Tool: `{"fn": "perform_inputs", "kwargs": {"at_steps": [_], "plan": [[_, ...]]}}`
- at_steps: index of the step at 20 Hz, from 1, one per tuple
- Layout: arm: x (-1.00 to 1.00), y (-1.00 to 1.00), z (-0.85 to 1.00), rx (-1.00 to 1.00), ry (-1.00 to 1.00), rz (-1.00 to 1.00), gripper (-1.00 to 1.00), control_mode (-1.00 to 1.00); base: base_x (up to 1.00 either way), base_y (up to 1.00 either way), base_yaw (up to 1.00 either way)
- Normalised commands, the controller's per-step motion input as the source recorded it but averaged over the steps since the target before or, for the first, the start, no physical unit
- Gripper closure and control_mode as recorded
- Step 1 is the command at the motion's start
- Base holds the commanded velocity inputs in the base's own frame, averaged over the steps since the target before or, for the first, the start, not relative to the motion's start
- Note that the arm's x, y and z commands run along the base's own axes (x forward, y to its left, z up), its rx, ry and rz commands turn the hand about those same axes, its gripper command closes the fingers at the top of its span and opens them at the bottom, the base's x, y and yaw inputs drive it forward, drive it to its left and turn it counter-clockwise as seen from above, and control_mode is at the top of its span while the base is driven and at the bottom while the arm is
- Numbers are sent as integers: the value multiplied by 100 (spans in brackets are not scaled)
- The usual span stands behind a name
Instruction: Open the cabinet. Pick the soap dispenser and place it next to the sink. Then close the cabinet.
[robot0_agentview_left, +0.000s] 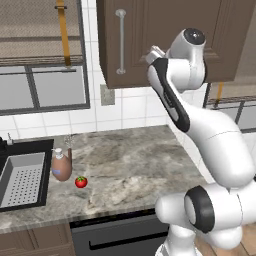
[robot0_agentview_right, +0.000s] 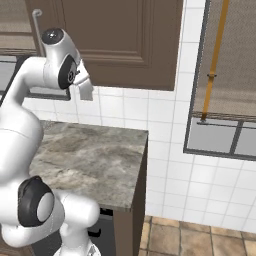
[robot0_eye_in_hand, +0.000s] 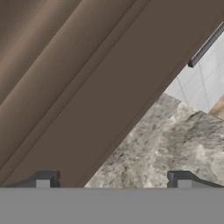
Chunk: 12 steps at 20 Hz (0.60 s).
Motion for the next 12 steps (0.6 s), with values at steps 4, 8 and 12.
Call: {"fn": "perform_inputs", "kwargs": {"at_steps": [4,8,12], "plan": [[70,0,-18,0,9,0,-100,-100,0,0,0],[73,0,-17,0,9,0,-100,-100,0,0,0],[54,0,-19,0,4,0,-100,-100,0,0,0]]}}
